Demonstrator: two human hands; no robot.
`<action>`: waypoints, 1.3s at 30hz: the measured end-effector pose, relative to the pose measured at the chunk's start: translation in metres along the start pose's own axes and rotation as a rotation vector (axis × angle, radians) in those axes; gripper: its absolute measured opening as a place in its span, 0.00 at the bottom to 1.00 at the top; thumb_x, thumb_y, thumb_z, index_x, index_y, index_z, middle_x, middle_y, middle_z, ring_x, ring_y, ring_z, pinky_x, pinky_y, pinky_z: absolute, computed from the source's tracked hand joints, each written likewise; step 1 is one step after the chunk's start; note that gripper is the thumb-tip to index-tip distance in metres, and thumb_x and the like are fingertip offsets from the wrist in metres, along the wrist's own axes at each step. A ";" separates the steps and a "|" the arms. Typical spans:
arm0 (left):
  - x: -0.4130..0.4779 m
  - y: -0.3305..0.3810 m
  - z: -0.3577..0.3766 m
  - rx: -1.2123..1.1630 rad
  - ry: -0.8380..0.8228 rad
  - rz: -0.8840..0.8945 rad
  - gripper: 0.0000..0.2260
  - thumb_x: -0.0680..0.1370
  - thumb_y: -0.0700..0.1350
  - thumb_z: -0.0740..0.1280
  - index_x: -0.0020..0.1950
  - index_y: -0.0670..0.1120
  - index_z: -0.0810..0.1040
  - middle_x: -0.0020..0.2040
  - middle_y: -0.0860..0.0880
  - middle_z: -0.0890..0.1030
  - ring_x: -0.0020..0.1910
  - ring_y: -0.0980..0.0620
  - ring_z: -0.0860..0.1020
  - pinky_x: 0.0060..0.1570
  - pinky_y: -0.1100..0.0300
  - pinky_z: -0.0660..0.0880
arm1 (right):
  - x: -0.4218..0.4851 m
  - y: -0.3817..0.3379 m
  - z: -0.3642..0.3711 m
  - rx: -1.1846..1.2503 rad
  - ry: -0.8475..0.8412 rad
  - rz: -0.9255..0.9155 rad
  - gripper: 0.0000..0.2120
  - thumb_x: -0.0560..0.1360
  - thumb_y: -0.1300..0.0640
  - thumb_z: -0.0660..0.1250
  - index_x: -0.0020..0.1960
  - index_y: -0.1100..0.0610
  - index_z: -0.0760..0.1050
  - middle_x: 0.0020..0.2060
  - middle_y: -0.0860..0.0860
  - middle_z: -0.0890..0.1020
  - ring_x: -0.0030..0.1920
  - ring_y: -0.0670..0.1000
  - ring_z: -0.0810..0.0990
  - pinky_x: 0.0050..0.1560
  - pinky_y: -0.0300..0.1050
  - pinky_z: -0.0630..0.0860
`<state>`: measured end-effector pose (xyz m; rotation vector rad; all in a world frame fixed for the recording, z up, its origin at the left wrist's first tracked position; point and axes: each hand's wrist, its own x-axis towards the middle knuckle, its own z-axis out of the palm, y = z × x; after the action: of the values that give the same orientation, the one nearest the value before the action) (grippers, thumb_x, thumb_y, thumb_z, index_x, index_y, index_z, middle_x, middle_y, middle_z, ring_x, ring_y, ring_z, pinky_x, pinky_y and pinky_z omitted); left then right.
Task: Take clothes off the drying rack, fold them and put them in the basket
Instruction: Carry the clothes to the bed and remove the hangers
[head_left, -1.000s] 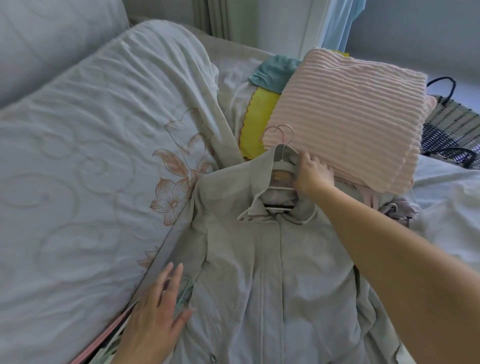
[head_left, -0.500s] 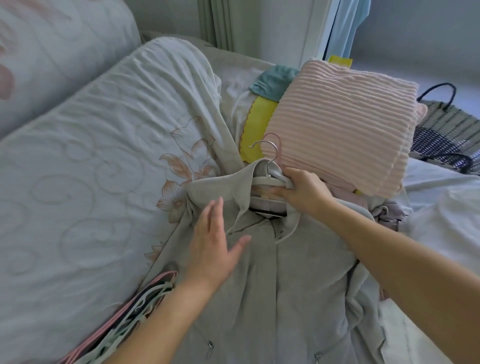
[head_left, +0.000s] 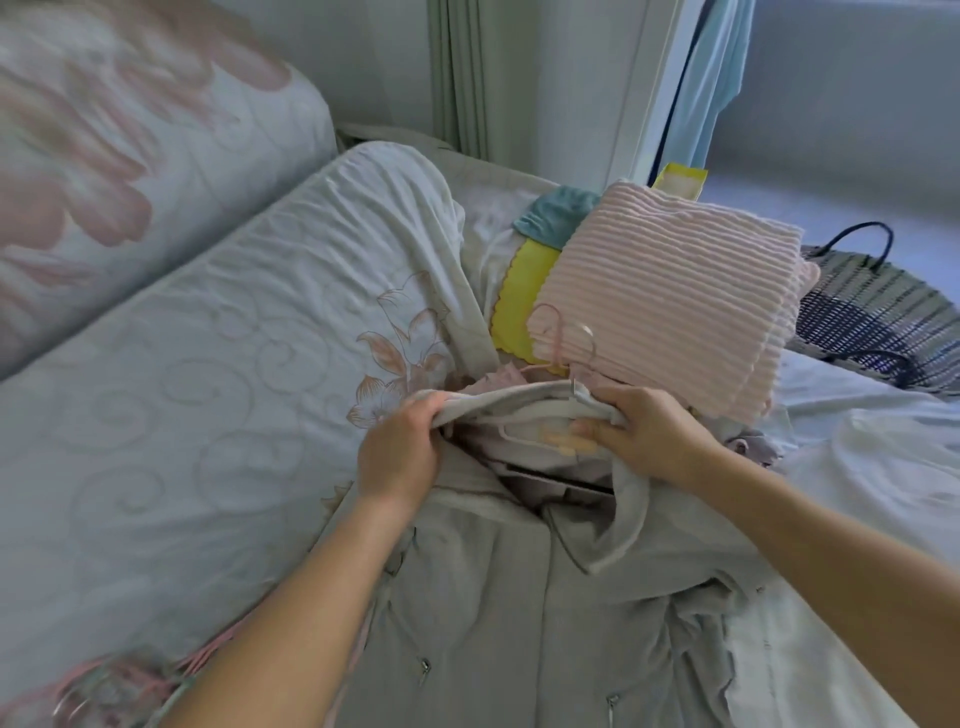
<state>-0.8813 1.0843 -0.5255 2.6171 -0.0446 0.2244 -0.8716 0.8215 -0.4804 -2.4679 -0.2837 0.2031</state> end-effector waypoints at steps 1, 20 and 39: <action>0.000 -0.003 -0.008 0.031 -0.032 0.001 0.23 0.75 0.34 0.59 0.62 0.56 0.77 0.55 0.53 0.81 0.52 0.48 0.78 0.42 0.57 0.71 | -0.006 0.000 0.002 -0.018 -0.036 -0.010 0.12 0.73 0.43 0.69 0.44 0.52 0.76 0.32 0.46 0.76 0.37 0.51 0.75 0.43 0.51 0.74; -0.037 -0.019 -0.028 -0.114 -0.247 -0.270 0.23 0.71 0.64 0.68 0.59 0.52 0.75 0.51 0.54 0.79 0.50 0.50 0.78 0.44 0.55 0.74 | -0.030 -0.028 0.002 0.043 -0.077 -0.022 0.09 0.74 0.48 0.70 0.46 0.53 0.80 0.36 0.50 0.81 0.39 0.52 0.78 0.43 0.47 0.73; -0.024 -0.026 -0.046 -0.416 -0.429 -0.188 0.08 0.67 0.46 0.78 0.38 0.57 0.82 0.31 0.59 0.80 0.33 0.64 0.76 0.35 0.66 0.68 | -0.024 0.010 -0.029 0.004 -0.245 0.025 0.12 0.74 0.51 0.71 0.49 0.60 0.80 0.41 0.60 0.81 0.40 0.52 0.78 0.49 0.50 0.75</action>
<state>-0.9097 1.1295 -0.5029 2.1912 0.0074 -0.3766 -0.8868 0.7913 -0.4621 -2.4436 -0.3561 0.5180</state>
